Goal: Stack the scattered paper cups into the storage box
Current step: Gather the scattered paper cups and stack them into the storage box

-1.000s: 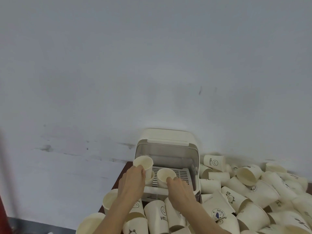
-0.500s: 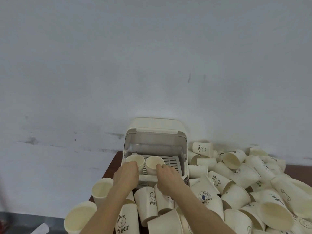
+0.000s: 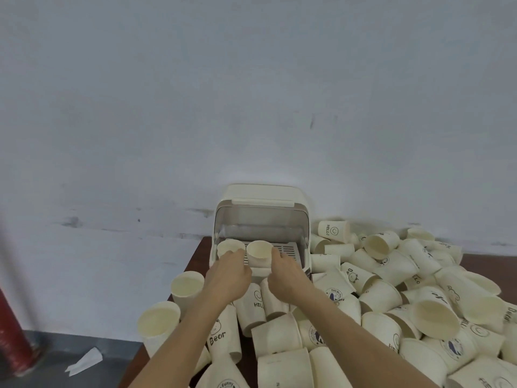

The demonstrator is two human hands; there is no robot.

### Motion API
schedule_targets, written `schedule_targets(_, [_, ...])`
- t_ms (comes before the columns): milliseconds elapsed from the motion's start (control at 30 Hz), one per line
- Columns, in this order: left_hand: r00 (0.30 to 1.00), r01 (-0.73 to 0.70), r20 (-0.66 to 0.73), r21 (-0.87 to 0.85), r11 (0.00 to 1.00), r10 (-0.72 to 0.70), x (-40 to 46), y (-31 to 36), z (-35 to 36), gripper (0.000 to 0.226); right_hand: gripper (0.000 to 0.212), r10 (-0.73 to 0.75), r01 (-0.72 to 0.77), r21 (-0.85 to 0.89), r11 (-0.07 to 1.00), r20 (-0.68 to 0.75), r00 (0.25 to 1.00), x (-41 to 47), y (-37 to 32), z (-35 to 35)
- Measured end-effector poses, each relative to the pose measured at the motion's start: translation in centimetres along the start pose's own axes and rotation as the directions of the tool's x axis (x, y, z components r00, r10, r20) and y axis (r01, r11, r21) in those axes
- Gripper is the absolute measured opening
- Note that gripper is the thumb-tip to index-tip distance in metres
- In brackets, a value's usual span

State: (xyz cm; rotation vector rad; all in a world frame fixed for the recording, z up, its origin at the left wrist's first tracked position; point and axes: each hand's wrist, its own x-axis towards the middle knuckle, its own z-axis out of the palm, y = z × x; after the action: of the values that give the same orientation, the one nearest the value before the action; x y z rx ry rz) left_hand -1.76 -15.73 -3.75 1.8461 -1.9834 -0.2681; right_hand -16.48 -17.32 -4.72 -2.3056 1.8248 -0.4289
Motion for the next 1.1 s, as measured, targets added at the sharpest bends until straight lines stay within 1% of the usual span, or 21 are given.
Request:
schedule_targets(67, [0.999,-0.031,-0.026,-0.060,0.998,0.029,-1.2,0.6,-0.6,0.033,0.048,-0.024,0.028,0.054,0.998,-0.064,0.998,-1.4,-0.3,-0.7])
schedule_targets(133, [0.997,-0.063,-0.051,-0.113,0.992,0.057,-2.5,1.4,-1.1,0.038,0.045,-0.047,0.060,0.110,0.992,-0.116,0.992,-2.9,-0.5,-1.7])
schedule_targets(267, [0.990,-0.128,-0.087,-0.212,0.969,0.112,-5.3,3.2,-1.9,0.034,0.042,-0.081,0.118,0.171,0.978,-0.207,0.975,-6.4,-0.5,-4.1])
schedule_targets(400, [0.981,-0.184,-0.106,-0.294,0.938,0.160,-7.7,5.0,-2.0,0.029,0.043,-0.061,0.115,0.252,0.961,-0.213,0.975,-10.1,-0.2,-5.6])
schedule_targets(533, [0.973,-0.230,-0.087,-0.320,0.919,0.213,-9.2,6.7,-1.5,0.028,0.041,-0.044,0.110,0.305,0.946,-0.215,0.976,-13.3,0.5,-6.4])
schedule_targets(633, [0.966,-0.255,-0.060,-0.356,0.899,0.251,-9.8,7.8,-0.9,0.026,0.037,-0.023,0.107,0.334,0.937,-0.247,0.969,-15.2,1.4,-6.7])
schedule_targets(767, [0.955,-0.293,-0.065,-0.347,0.891,0.289,-10.1,8.8,0.0,0.026,0.035,0.041,0.071,0.354,0.933,-0.301,0.953,-17.0,3.3,-6.6])
schedule_targets(867, [0.952,-0.303,-0.064,-0.355,0.885,0.300,-10.1,9.1,0.5,0.026,0.036,0.084,0.037,0.372,0.927,-0.304,0.949,-17.8,4.5,-6.6])
schedule_targets(1100, [0.946,-0.305,-0.008,-0.366,0.879,0.325,-9.6,10.0,1.6,0.028,0.036,0.145,-0.008,0.401,0.916,-0.312,0.939,-18.6,6.4,-6.4])
